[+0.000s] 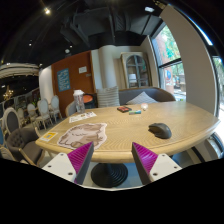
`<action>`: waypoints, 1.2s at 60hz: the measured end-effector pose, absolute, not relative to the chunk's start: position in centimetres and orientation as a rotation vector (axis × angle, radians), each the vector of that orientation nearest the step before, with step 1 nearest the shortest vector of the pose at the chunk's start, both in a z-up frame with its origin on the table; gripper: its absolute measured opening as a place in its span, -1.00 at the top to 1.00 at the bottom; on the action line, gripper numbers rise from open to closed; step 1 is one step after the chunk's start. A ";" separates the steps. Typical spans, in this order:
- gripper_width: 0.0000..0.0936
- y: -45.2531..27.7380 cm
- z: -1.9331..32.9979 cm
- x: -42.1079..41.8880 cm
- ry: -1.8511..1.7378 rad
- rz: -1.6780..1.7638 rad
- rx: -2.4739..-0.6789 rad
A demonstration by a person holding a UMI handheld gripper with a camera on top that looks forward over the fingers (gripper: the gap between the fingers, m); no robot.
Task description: Arrange mouse
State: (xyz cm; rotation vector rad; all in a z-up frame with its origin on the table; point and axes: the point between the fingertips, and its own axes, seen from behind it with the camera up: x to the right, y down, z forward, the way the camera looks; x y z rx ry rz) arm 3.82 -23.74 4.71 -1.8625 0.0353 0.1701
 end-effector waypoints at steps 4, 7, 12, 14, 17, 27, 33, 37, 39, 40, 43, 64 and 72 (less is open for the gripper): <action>-0.67 -23.0 4.3 6.5 0.056 0.104 -1.879; -0.68 -22.7 3.8 9.0 0.074 0.047 -1.883; -0.68 -21.2 2.9 12.5 0.105 -0.046 -1.894; -0.68 -20.3 2.9 14.7 0.123 -0.080 -1.897; -0.68 -19.5 3.2 18.8 0.156 -0.149 -1.900; -0.68 -15.1 2.0 23.7 0.124 -0.289 -1.943; -0.65 -12.8 0.3 24.7 0.125 -0.254 -2.027; -0.64 -11.0 0.3 25.5 0.114 -0.238 -2.045; -0.62 -10.1 0.1 25.9 0.125 -0.238 -2.058; -0.61 -9.8 0.1 26.3 0.130 -0.238 -2.064; -0.56 -8.9 -0.1 27.1 0.142 -0.237 -2.083; 0.24 -5.6 -0.3 29.2 0.239 -0.242 -2.112; 0.25 -5.6 3.1 24.7 0.238 -0.156 -2.067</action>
